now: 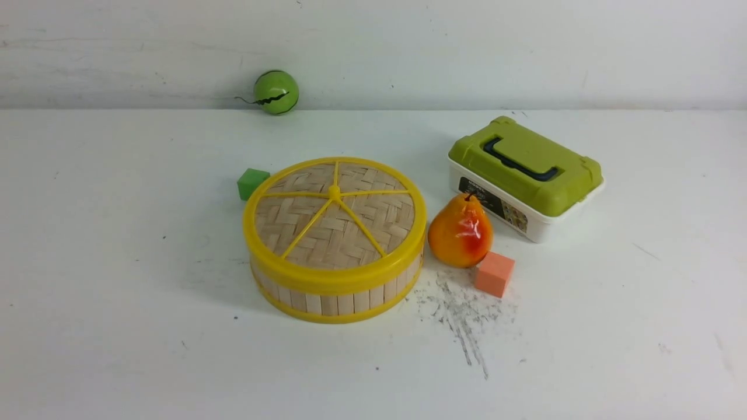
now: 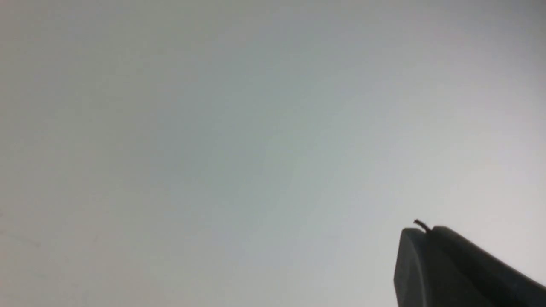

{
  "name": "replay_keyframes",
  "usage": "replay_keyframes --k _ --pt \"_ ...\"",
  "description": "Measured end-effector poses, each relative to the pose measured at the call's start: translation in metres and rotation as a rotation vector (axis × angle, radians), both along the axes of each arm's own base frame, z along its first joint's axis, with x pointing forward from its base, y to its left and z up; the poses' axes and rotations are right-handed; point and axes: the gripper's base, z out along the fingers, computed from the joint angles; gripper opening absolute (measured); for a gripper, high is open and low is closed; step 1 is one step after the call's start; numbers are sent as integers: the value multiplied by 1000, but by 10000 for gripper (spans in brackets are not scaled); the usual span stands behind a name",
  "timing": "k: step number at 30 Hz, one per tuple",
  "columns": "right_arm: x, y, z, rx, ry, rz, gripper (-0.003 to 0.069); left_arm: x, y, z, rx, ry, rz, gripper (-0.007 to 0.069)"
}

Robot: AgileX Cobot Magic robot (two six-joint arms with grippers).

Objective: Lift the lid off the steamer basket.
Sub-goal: Use the left arm to lift the lid of the steamer

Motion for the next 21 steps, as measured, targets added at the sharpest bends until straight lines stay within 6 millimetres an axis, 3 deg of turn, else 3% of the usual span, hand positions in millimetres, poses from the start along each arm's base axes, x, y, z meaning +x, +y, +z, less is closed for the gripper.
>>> replay_keyframes --k 4,5,6,9,10,13,15,18,19,20,21 --pt "0 0 0 0 0 0 239 44 -9 14 109 278 -4 -13" --pt "0 0 0 0 0 0 239 47 -9 15 110 286 -4 -13" --pt "0 0 0 0 0 0 239 67 -13 15 133 395 -19 -13" --pt "0 0 0 0 0 0 239 112 -21 6 171 599 -43 -13" --pt "0 0 0 0 0 0 239 115 -21 5 173 611 -44 -13" --pt "0 0 0 0 0 0 239 163 -30 -9 201 847 -87 -13" --pt "0 0 0 0 0 0 239 175 -33 -12 202 917 -107 -13" --pt "0 0 0 0 0 0 239 213 -45 -14 204 1145 -198 -13" --pt "0 0 0 0 0 0 239 215 -46 -14 206 1155 -203 -13" --pt "0 0 0 0 0 0 239 234 -52 -10 223 1226 -248 -13" --pt "0 0 0 0 0 0 239 233 -52 -11 228 1236 -252 -13"
